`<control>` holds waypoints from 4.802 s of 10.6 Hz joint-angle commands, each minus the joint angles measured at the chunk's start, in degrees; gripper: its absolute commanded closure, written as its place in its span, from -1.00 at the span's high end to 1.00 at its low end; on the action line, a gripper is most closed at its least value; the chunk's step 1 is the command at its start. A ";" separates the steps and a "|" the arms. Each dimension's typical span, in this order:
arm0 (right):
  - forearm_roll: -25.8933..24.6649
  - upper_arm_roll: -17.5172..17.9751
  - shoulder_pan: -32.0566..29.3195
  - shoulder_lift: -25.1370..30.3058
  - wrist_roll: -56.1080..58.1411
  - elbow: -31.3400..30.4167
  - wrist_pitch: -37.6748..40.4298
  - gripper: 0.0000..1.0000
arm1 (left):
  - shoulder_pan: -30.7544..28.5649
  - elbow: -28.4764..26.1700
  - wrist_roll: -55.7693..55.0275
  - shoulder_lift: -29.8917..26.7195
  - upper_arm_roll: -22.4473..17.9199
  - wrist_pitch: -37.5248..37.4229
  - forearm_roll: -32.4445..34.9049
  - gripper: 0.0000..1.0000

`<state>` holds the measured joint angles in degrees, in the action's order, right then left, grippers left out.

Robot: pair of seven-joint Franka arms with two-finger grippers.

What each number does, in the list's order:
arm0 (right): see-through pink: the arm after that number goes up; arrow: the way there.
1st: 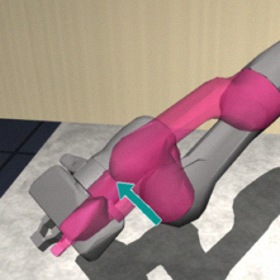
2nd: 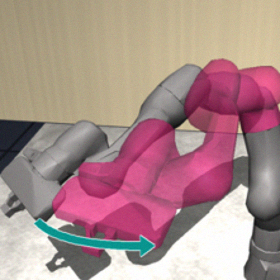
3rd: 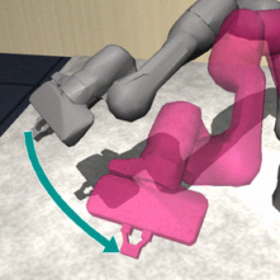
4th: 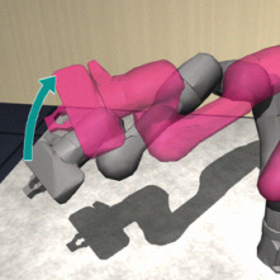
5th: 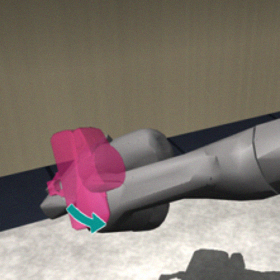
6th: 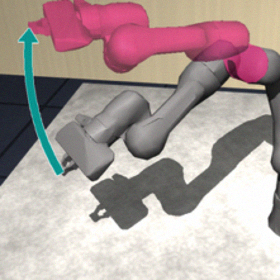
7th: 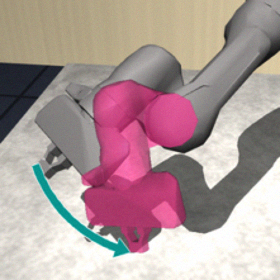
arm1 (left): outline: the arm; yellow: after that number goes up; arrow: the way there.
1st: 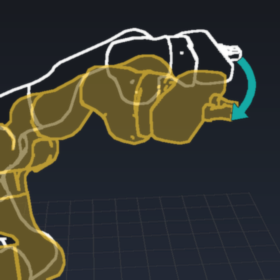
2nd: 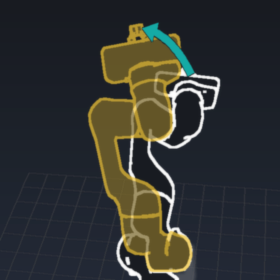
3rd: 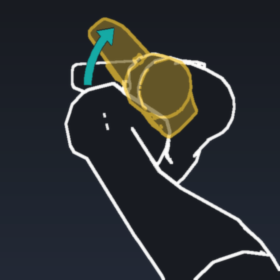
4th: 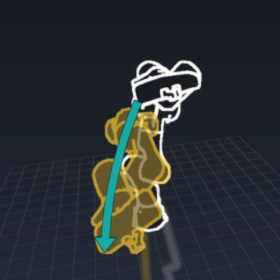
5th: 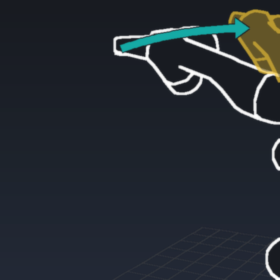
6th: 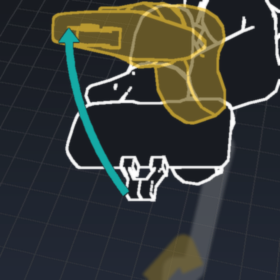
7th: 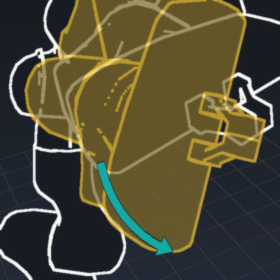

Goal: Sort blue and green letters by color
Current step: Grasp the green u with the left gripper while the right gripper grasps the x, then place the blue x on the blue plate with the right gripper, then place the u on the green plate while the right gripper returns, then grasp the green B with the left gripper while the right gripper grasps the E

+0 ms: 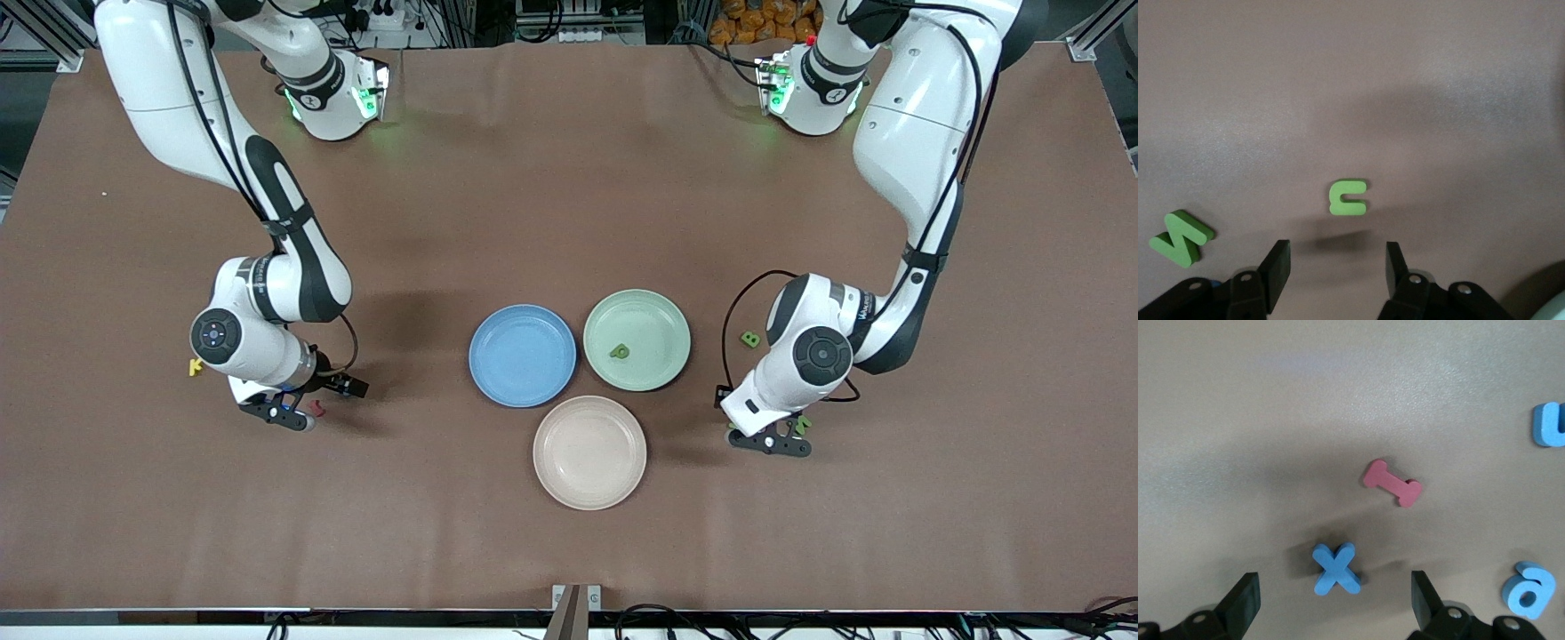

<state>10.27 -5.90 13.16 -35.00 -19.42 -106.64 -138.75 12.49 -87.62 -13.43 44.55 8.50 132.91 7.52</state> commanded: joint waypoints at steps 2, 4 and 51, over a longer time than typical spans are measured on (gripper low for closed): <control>-0.87 0.28 -0.76 -0.42 -1.05 1.25 1.11 1.00 | 0.52 2.28 0.77 1.68 -0.67 -0.46 -0.22 0.29; -0.87 0.28 -1.38 -1.65 -0.44 2.48 1.20 1.00 | 0.52 2.80 0.77 2.47 -0.59 -0.38 -0.22 0.30; -9.66 3.18 -16.40 -7.80 20.39 17.52 12.02 1.00 | -6.24 -24.40 4.26 -22.91 7.93 -6.57 2.76 1.00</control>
<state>0.90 -3.66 -0.96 -42.81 -0.86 -88.68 -126.93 9.40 -98.46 -14.23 29.16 15.10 117.27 9.11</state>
